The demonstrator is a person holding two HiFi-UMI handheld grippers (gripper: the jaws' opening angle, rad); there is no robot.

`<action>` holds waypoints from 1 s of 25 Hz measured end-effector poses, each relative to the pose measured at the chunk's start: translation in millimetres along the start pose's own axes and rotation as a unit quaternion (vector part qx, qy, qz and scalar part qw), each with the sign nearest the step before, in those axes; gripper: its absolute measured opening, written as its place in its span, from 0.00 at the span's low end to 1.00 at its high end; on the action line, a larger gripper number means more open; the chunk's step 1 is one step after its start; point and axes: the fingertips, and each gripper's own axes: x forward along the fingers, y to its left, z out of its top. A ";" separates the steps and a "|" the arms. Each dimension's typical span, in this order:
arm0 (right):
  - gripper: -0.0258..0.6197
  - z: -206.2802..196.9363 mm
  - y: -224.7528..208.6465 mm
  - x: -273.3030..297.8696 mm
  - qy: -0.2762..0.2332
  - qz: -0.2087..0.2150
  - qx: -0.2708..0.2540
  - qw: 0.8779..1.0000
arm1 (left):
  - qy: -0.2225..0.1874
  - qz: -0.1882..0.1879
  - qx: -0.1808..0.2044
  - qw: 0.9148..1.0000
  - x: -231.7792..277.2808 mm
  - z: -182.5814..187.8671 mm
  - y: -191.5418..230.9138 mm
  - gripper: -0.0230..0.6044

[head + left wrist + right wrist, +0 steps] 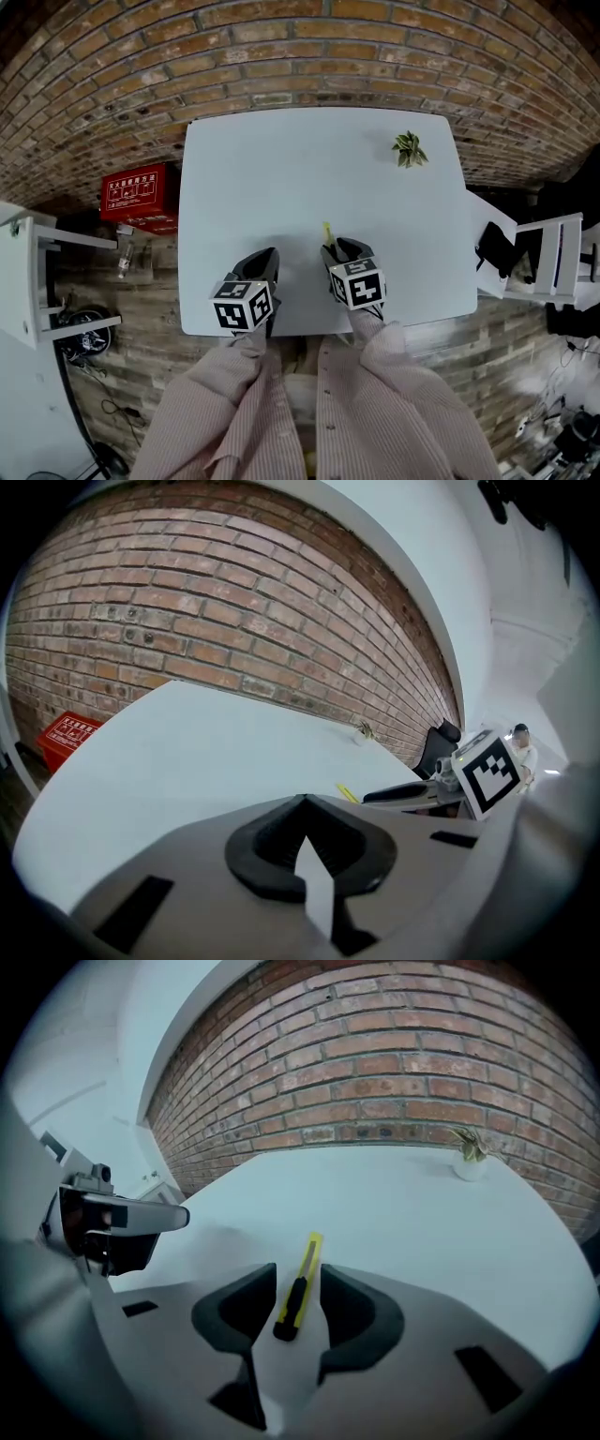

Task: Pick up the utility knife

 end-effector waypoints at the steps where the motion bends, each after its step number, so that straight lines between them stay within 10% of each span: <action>1: 0.28 -1.5 0.2 0.6 0.003 -0.004 -0.004 1.000 | 0.002 -0.002 0.001 1.000 0.3 -1.0 -0.9 0.02; 25: 0.14 6.2 -2.1 -11.5 -0.024 -0.020 0.008 0.999 | -0.011 -0.040 0.019 0.999 -13.0 2.5 -10.7 0.02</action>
